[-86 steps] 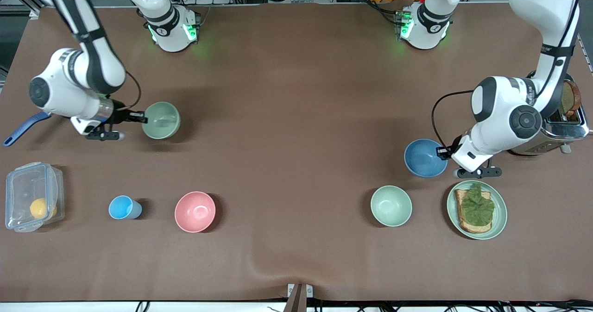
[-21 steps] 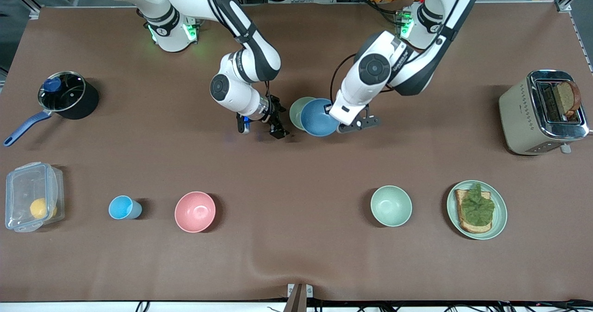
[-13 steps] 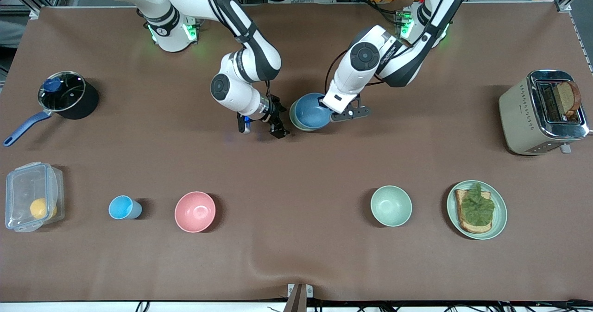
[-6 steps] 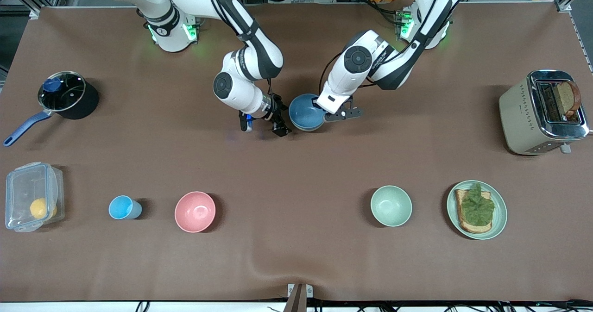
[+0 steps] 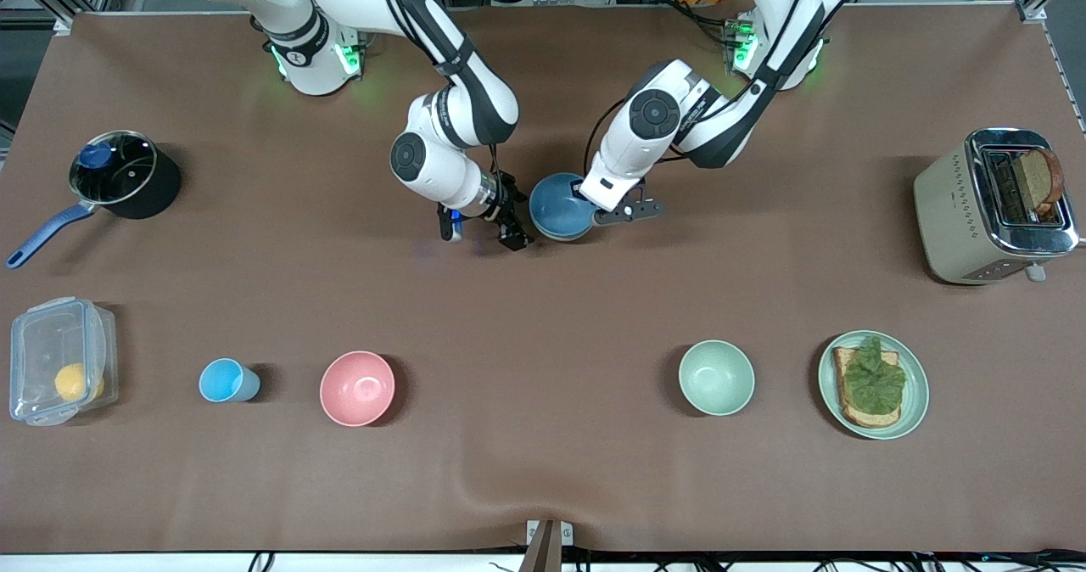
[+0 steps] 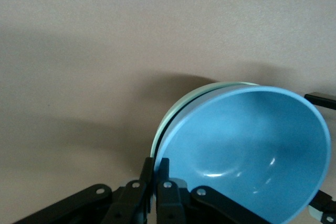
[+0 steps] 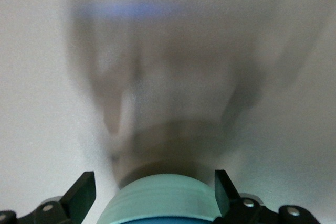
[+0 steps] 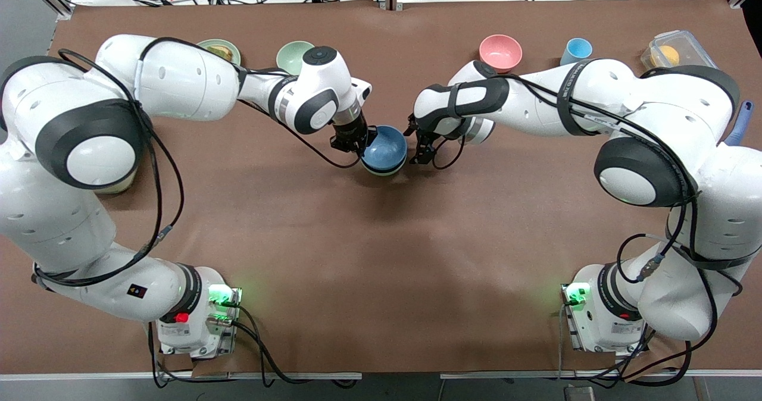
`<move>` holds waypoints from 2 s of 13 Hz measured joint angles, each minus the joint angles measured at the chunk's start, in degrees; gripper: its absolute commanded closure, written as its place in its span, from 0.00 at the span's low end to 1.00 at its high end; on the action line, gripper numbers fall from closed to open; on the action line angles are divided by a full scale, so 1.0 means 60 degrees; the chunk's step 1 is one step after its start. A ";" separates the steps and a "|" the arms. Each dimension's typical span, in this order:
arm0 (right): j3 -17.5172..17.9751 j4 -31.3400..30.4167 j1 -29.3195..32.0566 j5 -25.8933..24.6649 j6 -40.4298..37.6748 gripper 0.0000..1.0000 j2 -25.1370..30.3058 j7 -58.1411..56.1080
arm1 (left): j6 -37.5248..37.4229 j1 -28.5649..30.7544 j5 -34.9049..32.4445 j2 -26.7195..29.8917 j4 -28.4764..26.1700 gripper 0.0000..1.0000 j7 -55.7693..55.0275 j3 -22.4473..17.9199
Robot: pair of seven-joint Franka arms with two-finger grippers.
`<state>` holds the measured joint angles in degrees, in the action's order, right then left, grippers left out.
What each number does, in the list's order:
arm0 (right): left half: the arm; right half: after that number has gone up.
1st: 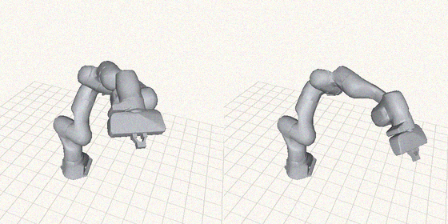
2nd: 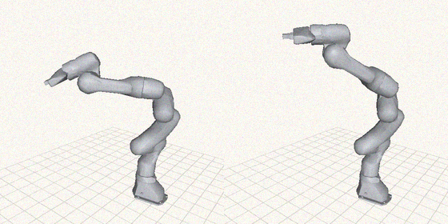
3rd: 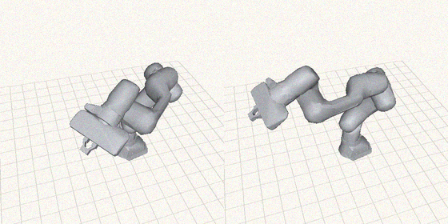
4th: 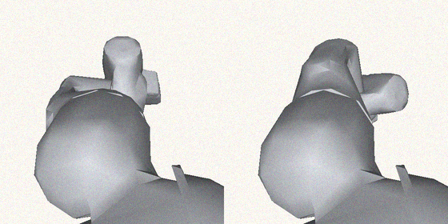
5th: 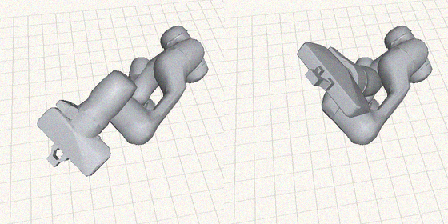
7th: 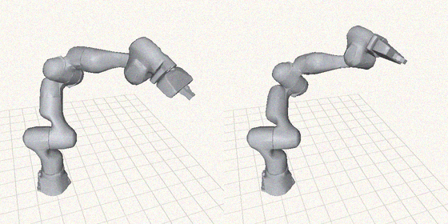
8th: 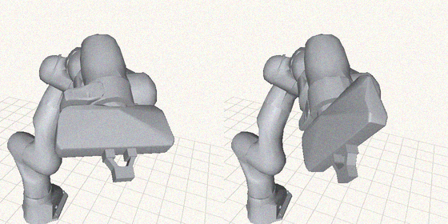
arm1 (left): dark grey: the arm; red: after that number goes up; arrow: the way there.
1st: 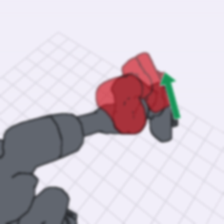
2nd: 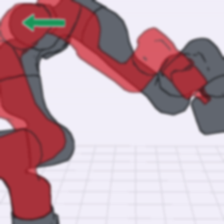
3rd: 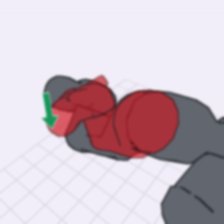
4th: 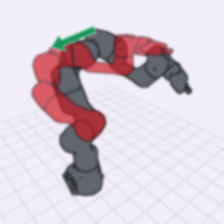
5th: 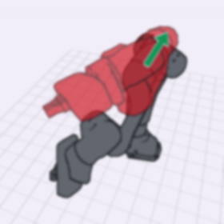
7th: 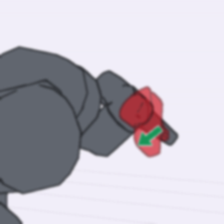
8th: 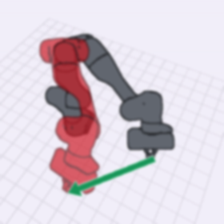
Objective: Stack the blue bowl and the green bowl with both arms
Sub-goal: 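Lower the blue bowl into the green bowl with the left gripper, then open the left gripper and withdraw both grippers from the stacked bowls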
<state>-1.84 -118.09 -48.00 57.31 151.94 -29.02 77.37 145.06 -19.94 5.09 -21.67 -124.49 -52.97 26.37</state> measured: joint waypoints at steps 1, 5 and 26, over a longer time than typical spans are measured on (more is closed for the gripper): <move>0.0000 0.0000 0.0000 0.0000 0.0000 0.00 -0.0001 0.0000 | 0.0001 0.0000 0.0000 -0.0039 0.0000 0.92 0.0000 0.0000; 0.0000 0.0000 0.0000 0.0000 0.0001 0.00 -0.0003 -0.0004 | 0.0100 0.0003 0.0000 -0.0138 0.0018 0.00 -0.0003 -0.0004; -0.3471 -0.1003 0.0095 -0.2996 -0.5378 0.00 0.1876 -0.1636 | -0.5847 0.2945 -0.0632 0.3968 0.4051 0.00 0.2310 -0.1694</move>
<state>-22.67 -124.11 -47.43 39.33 119.68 -17.77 67.56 109.97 -2.27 1.29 2.14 -100.19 -39.11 16.20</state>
